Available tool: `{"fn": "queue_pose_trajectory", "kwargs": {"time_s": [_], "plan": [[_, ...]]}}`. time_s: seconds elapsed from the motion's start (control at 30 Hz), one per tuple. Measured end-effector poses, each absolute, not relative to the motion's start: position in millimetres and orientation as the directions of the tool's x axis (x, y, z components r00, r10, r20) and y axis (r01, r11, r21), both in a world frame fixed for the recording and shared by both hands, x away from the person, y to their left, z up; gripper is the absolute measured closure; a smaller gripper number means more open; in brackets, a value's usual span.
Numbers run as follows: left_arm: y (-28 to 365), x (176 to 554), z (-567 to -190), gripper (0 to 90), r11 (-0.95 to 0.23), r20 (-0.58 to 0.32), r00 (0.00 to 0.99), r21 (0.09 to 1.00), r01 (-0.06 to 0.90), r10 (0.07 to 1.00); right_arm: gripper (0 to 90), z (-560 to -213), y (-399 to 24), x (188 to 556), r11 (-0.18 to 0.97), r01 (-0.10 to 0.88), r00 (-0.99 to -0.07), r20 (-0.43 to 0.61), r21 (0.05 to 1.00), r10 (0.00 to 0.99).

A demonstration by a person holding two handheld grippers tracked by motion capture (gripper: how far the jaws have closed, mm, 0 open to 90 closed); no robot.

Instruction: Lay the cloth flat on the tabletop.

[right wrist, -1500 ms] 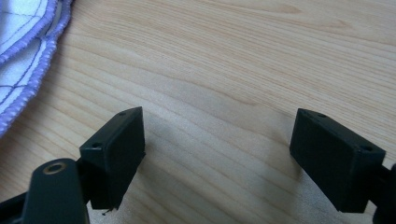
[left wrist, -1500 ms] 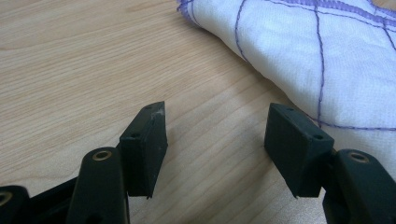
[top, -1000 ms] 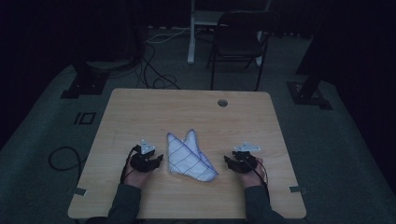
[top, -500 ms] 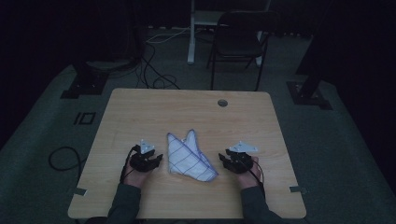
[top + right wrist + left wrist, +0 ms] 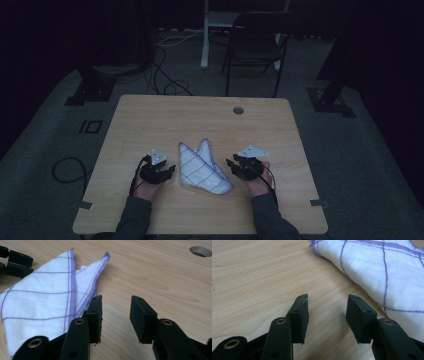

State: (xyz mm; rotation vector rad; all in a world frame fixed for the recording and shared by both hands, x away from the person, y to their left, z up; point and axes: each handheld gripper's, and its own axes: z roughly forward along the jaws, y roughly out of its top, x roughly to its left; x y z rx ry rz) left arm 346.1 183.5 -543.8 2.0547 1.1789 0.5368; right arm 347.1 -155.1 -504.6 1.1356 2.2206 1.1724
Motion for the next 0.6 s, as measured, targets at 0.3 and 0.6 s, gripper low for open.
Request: {"fn": "queue_pose_trajectory", "kwargs": {"time_s": [0.3, 0.6], "plan": [[183, 346, -544, 52.7, -0.341, 0.011, 0.500, 0.745, 0.574, 0.866, 63.4, -504, -142, 357, 0.322, 0.482, -0.609, 0.048, 0.815, 0.791], [182, 346, -544, 52.6, -0.341, 0.011, 0.499, 0.744, 0.574, 0.866, 59.9, -504, -135, 367, 0.319, 0.500, -0.604, 0.060, 0.805, 0.795]]}}
